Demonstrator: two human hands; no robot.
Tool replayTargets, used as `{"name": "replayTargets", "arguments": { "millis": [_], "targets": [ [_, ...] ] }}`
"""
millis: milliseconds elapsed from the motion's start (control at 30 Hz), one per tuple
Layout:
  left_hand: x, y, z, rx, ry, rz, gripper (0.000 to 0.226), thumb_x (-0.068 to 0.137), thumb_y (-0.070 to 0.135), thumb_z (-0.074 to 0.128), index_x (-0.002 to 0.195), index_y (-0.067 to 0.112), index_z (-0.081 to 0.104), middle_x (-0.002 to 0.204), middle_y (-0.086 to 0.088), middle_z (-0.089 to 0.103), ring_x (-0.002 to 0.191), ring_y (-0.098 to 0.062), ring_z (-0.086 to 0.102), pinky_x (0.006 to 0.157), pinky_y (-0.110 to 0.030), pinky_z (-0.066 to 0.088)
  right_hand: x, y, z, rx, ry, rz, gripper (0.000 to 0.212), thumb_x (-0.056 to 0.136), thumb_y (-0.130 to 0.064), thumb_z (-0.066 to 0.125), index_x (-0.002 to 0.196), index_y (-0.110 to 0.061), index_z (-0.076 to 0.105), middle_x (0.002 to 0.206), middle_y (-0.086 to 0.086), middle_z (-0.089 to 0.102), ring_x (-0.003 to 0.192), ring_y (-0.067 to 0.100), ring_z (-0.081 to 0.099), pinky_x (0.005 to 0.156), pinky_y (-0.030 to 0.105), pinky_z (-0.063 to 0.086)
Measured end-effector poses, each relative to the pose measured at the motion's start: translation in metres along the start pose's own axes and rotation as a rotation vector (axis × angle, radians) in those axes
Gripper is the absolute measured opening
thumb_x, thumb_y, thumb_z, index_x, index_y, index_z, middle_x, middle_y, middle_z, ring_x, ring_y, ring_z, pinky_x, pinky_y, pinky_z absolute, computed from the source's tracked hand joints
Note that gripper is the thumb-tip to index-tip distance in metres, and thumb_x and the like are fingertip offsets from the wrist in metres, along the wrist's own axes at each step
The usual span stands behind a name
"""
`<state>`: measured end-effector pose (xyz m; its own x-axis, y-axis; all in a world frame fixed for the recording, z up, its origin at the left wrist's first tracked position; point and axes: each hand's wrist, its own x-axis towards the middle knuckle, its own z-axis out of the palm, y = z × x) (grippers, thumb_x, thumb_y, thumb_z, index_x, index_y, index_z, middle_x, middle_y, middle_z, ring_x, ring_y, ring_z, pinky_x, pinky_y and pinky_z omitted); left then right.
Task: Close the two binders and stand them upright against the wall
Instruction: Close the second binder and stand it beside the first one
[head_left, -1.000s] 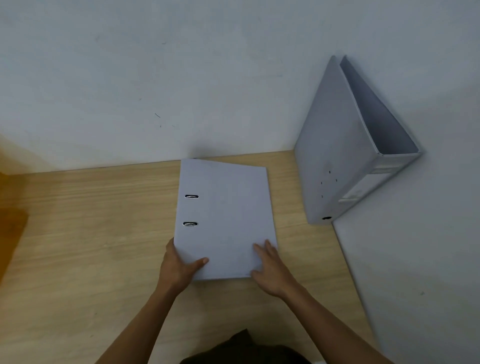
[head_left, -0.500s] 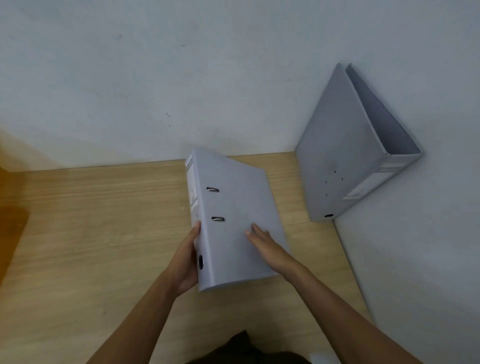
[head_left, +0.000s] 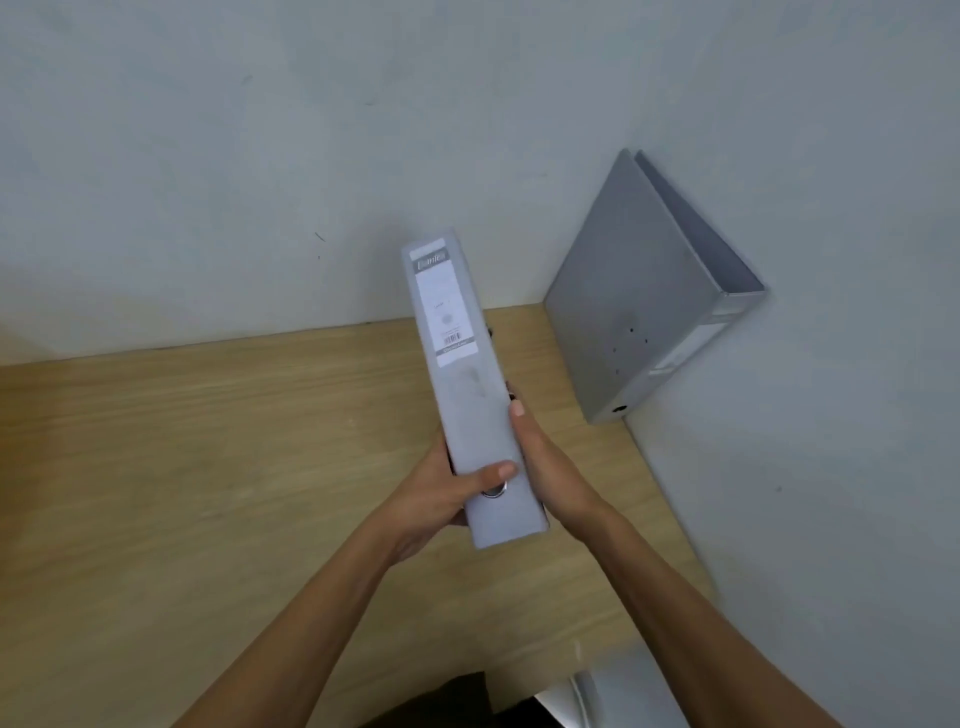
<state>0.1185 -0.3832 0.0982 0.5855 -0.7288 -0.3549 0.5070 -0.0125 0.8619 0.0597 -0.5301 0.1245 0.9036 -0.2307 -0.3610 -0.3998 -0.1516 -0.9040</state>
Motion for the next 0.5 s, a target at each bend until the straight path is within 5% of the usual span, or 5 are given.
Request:
{"name": "replayTargets", "arguments": {
  "millis": [133,233,433,500],
  "targets": [
    [-0.005,-0.008,0.014,0.144,0.046,0.225,0.098,0.078,0.013,0.085,0.154,0.034,0.028,0.14,0.008,0.06,0.121,-0.011,0.065,0.088,-0.034,0.06,-0.025,-0.02,-0.004,0.002,0.045,-0.122,0.058,0.097,-0.059,0.039,0.152,-0.041,0.036,0.136,-0.022,0.061,0.118,-0.005,0.064,0.094,0.018,0.054],
    [-0.005,-0.008,0.025,0.273,0.097,0.29,0.111,0.075,0.011,0.086,0.158,0.036,0.017,0.137,0.016,0.06,0.114,0.0,0.065,0.081,-0.023,0.059,-0.031,-0.019,-0.012,-0.02,0.131,-0.203,0.053,0.1,-0.04,0.052,0.151,-0.03,0.04,0.138,-0.016,0.061,0.12,-0.001,0.064,0.091,0.017,0.054],
    [0.018,-0.022,0.024,0.507,0.112,0.34,0.119,0.081,0.007,0.074,0.158,0.045,-0.008,0.164,0.014,0.028,0.143,-0.011,0.043,0.106,-0.042,0.052,-0.019,0.001,-0.048,-0.09,0.211,-0.184,0.051,0.091,-0.03,0.073,0.135,-0.043,0.051,0.13,-0.021,0.065,0.111,-0.002,0.067,0.091,0.027,0.059],
    [0.025,-0.025,0.032,0.555,0.117,0.331,0.118,0.083,0.005,0.072,0.158,0.046,-0.009,0.165,0.014,0.024,0.146,-0.012,0.038,0.105,-0.038,0.052,-0.019,0.012,-0.061,-0.102,0.23,-0.179,0.052,0.09,-0.028,0.074,0.133,-0.046,0.05,0.131,-0.023,0.064,0.112,-0.001,0.067,0.093,0.029,0.059]
  ]
}}
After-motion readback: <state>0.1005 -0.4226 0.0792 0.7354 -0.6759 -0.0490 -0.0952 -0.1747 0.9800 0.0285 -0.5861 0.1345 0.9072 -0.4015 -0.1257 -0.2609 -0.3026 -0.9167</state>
